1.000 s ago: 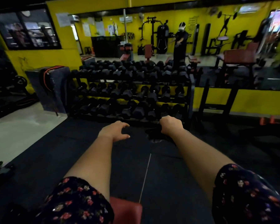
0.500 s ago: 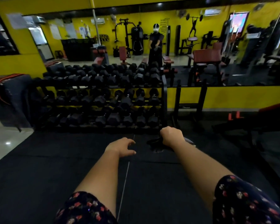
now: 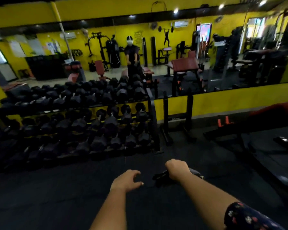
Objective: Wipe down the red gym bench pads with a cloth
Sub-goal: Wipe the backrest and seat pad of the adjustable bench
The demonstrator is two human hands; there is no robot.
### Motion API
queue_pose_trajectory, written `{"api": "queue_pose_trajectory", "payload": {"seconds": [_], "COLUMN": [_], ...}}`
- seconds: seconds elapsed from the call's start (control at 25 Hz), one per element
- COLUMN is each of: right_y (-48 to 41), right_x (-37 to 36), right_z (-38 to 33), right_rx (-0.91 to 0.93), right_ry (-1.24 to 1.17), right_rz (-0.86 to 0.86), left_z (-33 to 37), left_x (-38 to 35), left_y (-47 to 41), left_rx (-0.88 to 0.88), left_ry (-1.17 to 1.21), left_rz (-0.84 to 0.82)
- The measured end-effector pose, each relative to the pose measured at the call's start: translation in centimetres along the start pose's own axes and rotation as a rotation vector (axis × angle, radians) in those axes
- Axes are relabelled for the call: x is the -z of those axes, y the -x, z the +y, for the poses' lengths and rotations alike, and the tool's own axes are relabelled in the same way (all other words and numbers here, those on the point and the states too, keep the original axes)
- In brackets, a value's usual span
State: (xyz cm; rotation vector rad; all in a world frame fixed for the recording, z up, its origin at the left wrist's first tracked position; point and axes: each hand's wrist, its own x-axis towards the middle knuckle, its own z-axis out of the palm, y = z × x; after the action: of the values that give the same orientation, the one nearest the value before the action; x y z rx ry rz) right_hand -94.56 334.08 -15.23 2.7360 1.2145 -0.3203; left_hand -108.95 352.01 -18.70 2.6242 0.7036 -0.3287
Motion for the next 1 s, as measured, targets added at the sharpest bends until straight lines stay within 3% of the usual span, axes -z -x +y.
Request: {"api": "queue_pose_trajectory", "payload": {"seconds": [0.24, 0.52, 0.84, 1.0], "right_y": [-6.1, -15.2, -32.4, -39.2], "right_x": [1.8, 3.9, 9.4, 12.5], "right_z": [-2.6, -8.1, -20.4, -30.3], "right_rx": [-0.011, 0.172, 0.489, 0.679], "right_ry": [0.0, 0.087, 0.198, 0.228], "right_rz": [0.046, 0.05, 0.08, 0.123], "left_z": [-4.7, -10.5, -23.6, -30.9], "left_x": [2.8, 4.9, 12.9, 16.7], "left_y": [-4.1, -7.3, -13.3, -13.0], "left_rx": [0.02, 0.102, 0.313, 0.5], "left_ry": [-0.009, 0.039, 0.142, 0.184], "left_rz": [0.001, 0.008, 0.121, 0.221]}}
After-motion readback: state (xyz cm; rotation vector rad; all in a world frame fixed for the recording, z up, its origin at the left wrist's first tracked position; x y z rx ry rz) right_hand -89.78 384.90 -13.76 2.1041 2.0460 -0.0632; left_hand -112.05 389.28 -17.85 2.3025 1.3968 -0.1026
